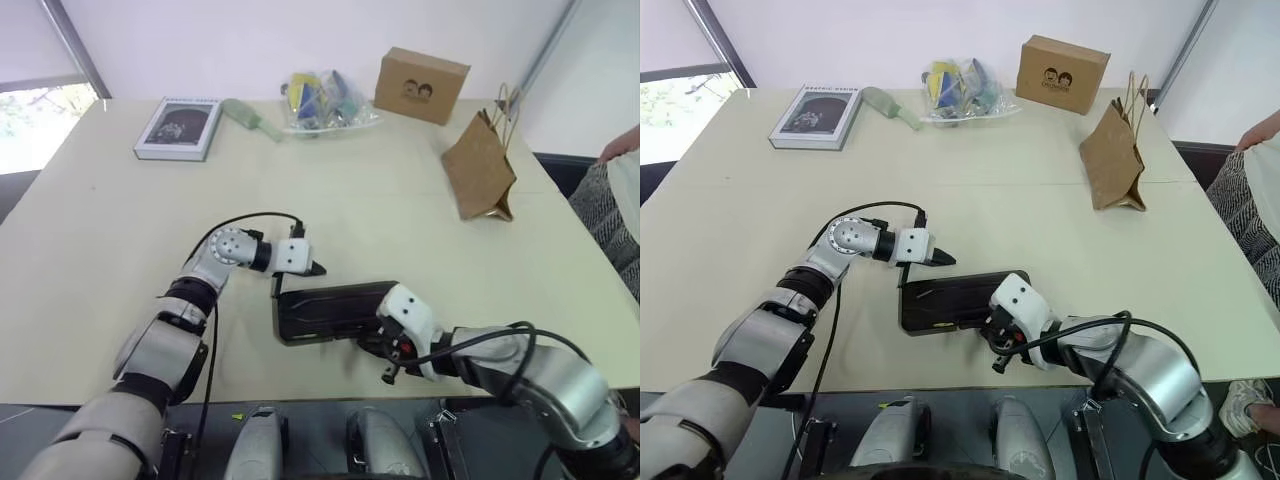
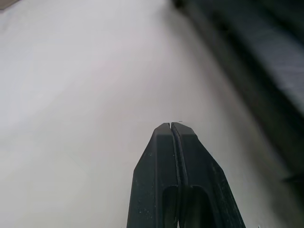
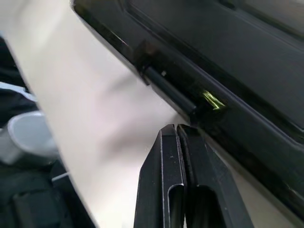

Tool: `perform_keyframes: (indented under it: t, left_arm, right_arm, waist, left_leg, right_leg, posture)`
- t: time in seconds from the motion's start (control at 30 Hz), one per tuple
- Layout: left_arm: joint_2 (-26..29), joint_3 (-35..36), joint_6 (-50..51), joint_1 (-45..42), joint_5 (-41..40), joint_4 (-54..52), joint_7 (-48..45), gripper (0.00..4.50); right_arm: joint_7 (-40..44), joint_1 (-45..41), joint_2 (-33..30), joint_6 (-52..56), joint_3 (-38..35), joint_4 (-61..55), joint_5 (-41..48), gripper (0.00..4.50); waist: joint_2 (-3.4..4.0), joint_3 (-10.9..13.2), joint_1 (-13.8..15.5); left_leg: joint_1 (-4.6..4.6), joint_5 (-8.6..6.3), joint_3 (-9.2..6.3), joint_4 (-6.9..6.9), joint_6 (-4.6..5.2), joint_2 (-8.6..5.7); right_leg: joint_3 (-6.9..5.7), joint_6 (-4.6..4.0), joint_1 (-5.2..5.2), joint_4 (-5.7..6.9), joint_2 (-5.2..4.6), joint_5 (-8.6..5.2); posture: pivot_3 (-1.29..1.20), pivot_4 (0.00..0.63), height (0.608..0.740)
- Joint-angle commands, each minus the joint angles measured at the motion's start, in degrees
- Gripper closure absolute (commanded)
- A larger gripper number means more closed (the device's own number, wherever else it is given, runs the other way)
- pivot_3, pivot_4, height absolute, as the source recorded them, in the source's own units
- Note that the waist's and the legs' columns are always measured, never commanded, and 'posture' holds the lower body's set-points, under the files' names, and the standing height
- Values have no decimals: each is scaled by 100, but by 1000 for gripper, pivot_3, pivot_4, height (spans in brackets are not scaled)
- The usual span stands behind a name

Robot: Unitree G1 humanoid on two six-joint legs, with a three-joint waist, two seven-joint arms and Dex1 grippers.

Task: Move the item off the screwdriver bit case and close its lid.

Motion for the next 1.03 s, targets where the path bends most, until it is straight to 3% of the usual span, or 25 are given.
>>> perform_keyframes:
  t: [0.03,0.17,0.37,0.73,0.87,1.03]
  left_arm:
    - [78,363,363,-85,-243,-130,220,4500]
    - [186,784,1134,89,-759,-884,45,4500]
    - [642,1409,3303,1153,-1678,-3636,246,4500]
    - [357,2592,7050,3668,-2818,-8446,2951,4500]
    - [338,2760,7629,4470,-3046,-9356,3396,4500]
    - [554,2797,7762,4893,-3281,-9685,3438,4500]
  right_arm:
    - [273,80,-203,31,-404,-468,413,4463]
    - [547,202,-571,48,-1035,-606,781,4463]
    - [906,300,-1107,-535,-2098,11,728,4463]
    - [1133,991,-1042,-1970,-3007,449,351,4463]
    - [1193,1225,-1036,-2128,-3140,497,390,4463]
    - [1219,1233,-1078,-2222,-3110,587,414,4463]
  waist:
    - [-1,25,-8]
    - [4,42,-7]
    - [22,53,-29]
    - [25,55,-1]
    - [26,54,-9]
    - [27,54,-1]
  left_leg:
    - [-2,0,0,-2,0,1]
    - [-52,0,1,-2,0,2]
    - [-85,2,2,2,-1,13]
    - [-82,3,1,21,-4,16]
    - [-78,4,2,25,-5,16]
    - [-71,5,7,37,-6,15]
  right_leg:
    - [0,1,-4,0,4,0]
    - [0,25,-53,9,31,15]
    - [1,23,-94,29,53,15]
    - [6,24,-83,34,50,16]
    - [11,23,-82,36,53,16]
    - [11,1,-73,38,59,5]
  posture:
    - [0,150,740]
    - [0,150,740]
    - [0,150,740]
    - [0,150,740]
    - [0,150,740]
    - [0,150,740]
